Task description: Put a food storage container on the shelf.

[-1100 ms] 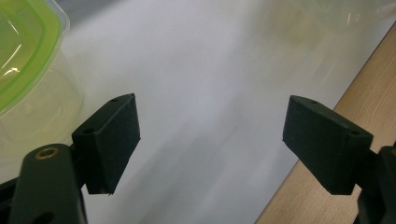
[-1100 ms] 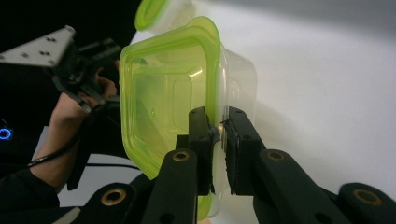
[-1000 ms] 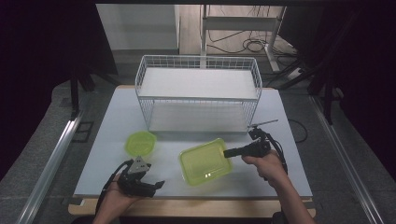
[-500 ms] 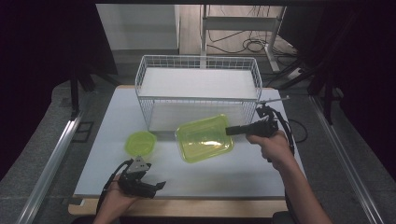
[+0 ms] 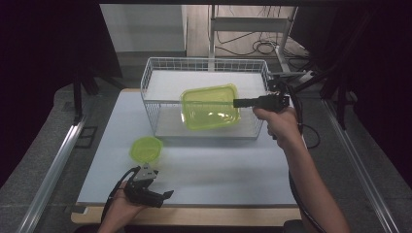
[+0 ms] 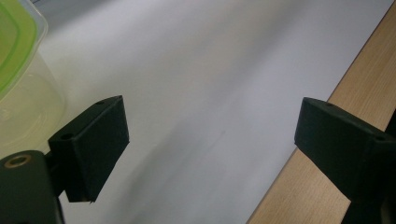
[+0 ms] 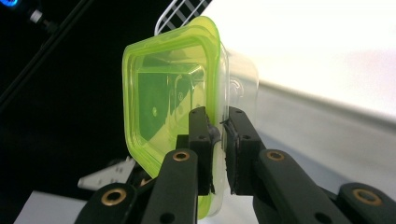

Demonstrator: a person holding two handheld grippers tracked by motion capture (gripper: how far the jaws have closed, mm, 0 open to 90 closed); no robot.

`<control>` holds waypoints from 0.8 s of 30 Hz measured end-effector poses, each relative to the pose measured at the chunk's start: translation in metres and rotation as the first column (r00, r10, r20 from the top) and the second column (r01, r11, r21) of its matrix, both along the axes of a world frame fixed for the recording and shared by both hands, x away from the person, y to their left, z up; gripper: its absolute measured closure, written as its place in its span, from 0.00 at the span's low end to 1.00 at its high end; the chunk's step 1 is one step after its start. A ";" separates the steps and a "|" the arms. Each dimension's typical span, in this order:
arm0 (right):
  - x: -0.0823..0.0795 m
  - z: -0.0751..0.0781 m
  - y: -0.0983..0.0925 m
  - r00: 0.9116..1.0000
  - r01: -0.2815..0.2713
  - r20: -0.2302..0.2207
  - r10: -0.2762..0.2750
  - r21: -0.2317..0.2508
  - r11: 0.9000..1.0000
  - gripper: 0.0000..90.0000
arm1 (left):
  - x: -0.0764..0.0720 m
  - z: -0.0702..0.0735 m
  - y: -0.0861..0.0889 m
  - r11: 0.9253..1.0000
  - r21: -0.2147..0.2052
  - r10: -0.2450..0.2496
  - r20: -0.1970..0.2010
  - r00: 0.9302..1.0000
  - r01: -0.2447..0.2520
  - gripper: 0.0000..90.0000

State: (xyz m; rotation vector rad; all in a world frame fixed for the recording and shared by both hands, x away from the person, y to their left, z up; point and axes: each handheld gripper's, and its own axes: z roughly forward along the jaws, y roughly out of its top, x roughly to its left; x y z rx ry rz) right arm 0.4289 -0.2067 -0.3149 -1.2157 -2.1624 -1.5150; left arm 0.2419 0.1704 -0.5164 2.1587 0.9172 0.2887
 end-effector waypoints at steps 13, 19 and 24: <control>0.040 0.011 0.014 0.994 0.111 -0.009 -0.111 0.023 0.993 0.91 | 0.000 -0.001 -0.001 1.000 0.002 -0.006 -0.003 1.000 0.006 0.11; 0.053 0.012 0.017 0.987 0.158 -0.009 -0.158 0.006 0.987 0.91 | 0.000 -0.001 -0.001 1.000 0.003 -0.009 -0.002 1.000 0.009 0.11; 0.060 0.009 0.020 0.982 0.186 -0.010 -0.187 -0.015 0.982 0.90 | 0.000 -0.001 -0.001 1.000 0.005 -0.010 -0.003 1.000 0.010 0.11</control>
